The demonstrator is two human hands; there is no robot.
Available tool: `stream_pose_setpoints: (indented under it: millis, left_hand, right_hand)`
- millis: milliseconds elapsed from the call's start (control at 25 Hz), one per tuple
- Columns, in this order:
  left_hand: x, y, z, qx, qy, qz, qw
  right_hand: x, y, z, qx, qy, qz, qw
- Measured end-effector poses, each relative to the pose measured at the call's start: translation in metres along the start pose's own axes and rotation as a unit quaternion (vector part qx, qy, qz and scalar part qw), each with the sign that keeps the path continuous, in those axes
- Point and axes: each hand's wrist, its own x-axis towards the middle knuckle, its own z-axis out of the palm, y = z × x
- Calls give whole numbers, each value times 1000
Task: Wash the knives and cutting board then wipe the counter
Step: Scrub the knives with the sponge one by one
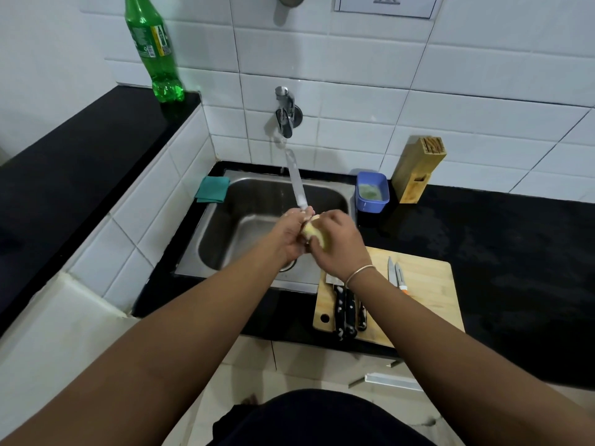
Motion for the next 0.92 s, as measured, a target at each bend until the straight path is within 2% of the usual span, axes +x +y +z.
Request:
stream_pose_setpoints:
  millis: [80, 120, 320, 440, 520, 600, 680, 800, 880, 920]
  left_hand:
    - [4, 0, 2, 0, 24, 15, 1000]
    - [5, -1, 2, 12, 31, 13, 999]
    - [0, -11, 5, 99, 25, -32, 994]
    - [0, -19, 6, 149, 57, -34, 987]
    - [0, -23, 2, 214, 85, 1, 973]
    - [-1, -25, -1, 255, 90, 30, 962]
    - [0, -26, -2, 249, 81, 29, 965]
    - [1, -32, -2, 185, 56, 1, 981]
    - [2, -41, -2, 160, 55, -19, 985]
    - [4, -45, -2, 183, 63, -23, 981]
  right_hand:
    - [-6, 2, 4, -24, -43, -98, 994]
    - [-7, 6, 3, -24, -51, -116, 992]
    - [2, 12, 5, -8, 14, 53, 998]
    - [6, 12, 7, -55, -21, -14, 998]
    - [8, 17, 4, -92, -54, -67, 992]
    - [11, 21, 1, -81, -31, -35, 996]
    - [9, 21, 0, -59, -13, 4, 998]
    - [-1, 29, -4, -60, -61, -23, 996]
    - [-6, 44, -14, -48, -74, 5, 996]
    - [-9, 51, -18, -32, -57, 41, 997]
